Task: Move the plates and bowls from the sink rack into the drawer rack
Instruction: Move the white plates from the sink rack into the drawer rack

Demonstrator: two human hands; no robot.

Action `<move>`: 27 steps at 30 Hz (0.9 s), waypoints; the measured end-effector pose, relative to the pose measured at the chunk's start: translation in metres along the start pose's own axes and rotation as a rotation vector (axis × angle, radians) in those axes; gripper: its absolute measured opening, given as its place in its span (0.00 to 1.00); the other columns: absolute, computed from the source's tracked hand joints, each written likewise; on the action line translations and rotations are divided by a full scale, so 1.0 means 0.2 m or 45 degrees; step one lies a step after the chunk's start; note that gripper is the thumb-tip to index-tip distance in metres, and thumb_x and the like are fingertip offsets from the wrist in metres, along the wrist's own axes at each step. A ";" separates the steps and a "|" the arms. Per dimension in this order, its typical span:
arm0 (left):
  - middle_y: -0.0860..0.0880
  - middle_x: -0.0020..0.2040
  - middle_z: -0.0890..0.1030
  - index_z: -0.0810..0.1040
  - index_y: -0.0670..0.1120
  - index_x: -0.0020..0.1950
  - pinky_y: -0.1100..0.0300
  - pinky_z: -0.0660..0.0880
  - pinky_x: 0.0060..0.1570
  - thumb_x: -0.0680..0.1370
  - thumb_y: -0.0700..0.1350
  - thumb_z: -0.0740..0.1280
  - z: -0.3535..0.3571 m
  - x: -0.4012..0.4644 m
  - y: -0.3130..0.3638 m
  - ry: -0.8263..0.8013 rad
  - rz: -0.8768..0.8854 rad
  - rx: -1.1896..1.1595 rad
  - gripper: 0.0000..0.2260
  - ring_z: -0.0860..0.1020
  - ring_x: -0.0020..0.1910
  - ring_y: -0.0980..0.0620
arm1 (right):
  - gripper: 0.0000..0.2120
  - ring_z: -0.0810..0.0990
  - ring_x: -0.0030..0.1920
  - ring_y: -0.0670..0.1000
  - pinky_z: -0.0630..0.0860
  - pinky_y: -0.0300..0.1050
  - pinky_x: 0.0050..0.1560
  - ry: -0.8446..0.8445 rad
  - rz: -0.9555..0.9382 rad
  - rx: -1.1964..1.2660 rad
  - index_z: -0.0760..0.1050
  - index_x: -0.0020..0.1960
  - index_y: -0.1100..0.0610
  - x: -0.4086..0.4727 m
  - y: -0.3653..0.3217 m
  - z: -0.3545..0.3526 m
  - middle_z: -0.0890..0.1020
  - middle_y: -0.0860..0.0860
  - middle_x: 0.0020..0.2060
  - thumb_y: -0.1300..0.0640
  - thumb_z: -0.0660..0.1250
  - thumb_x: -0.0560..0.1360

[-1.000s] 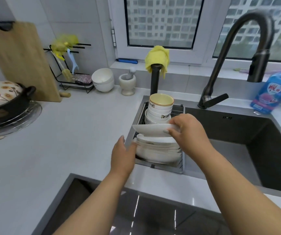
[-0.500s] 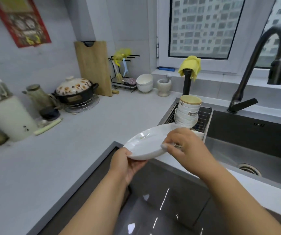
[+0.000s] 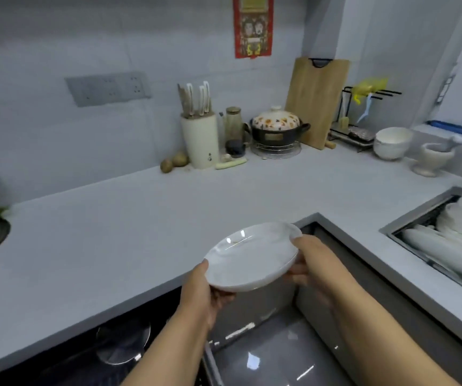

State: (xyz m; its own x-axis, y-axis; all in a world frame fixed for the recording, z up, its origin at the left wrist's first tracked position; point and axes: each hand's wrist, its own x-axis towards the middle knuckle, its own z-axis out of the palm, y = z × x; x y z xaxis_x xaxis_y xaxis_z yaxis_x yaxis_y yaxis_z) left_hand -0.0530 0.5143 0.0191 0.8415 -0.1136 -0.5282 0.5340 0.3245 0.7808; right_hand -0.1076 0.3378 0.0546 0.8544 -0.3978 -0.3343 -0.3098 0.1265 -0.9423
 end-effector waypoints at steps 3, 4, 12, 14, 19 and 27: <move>0.45 0.39 0.80 0.76 0.44 0.50 0.59 0.75 0.27 0.83 0.48 0.54 -0.31 -0.04 0.05 0.060 0.028 -0.023 0.14 0.77 0.35 0.47 | 0.11 0.83 0.43 0.56 0.79 0.45 0.32 -0.158 0.069 0.165 0.71 0.57 0.58 -0.05 0.03 0.30 0.82 0.60 0.51 0.59 0.54 0.79; 0.45 0.39 0.82 0.77 0.44 0.51 0.57 0.76 0.30 0.83 0.49 0.55 -0.43 -0.04 0.07 0.079 0.038 -0.009 0.14 0.78 0.36 0.46 | 0.11 0.83 0.44 0.57 0.80 0.47 0.33 -0.180 0.073 0.162 0.72 0.57 0.58 -0.06 0.05 0.41 0.81 0.60 0.51 0.60 0.54 0.79; 0.42 0.42 0.85 0.80 0.41 0.53 0.54 0.79 0.36 0.83 0.55 0.52 -1.45 -0.12 0.14 0.295 -0.001 0.207 0.23 0.84 0.41 0.44 | 0.10 0.81 0.43 0.58 0.80 0.49 0.33 -0.334 0.209 -0.097 0.71 0.55 0.59 -0.30 0.26 1.22 0.80 0.60 0.47 0.61 0.54 0.78; 0.40 0.42 0.84 0.78 0.40 0.53 0.55 0.78 0.34 0.83 0.56 0.52 -1.71 -0.15 0.14 0.414 -0.005 0.295 0.23 0.83 0.40 0.44 | 0.10 0.81 0.45 0.59 0.81 0.52 0.37 -0.417 0.250 -0.198 0.72 0.54 0.58 -0.37 0.33 1.39 0.80 0.59 0.48 0.61 0.54 0.78; 0.44 0.40 0.79 0.72 0.48 0.45 0.55 0.74 0.42 0.83 0.55 0.53 -2.30 -0.22 0.10 0.684 -0.029 0.489 0.15 0.78 0.39 0.46 | 0.10 0.80 0.40 0.58 0.80 0.52 0.34 -0.589 0.354 -0.419 0.72 0.51 0.59 -0.50 0.58 1.81 0.79 0.59 0.44 0.64 0.53 0.77; 0.45 0.71 0.70 0.66 0.50 0.72 0.51 0.66 0.67 0.81 0.56 0.54 -2.87 -0.37 -0.03 0.810 -0.010 1.373 0.21 0.67 0.68 0.45 | 0.14 0.78 0.34 0.58 0.78 0.51 0.33 -0.795 0.259 -0.750 0.71 0.57 0.62 -0.54 0.98 2.45 0.78 0.60 0.42 0.62 0.57 0.73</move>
State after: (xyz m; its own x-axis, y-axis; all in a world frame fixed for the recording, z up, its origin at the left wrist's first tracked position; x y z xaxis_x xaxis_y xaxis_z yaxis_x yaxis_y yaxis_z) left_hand -0.1657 1.0589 -0.1387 0.8093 0.4587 -0.3669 0.5873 -0.6416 0.4934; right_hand -0.0561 0.8503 -0.1011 0.7779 0.1727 -0.6042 -0.4982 -0.4166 -0.7605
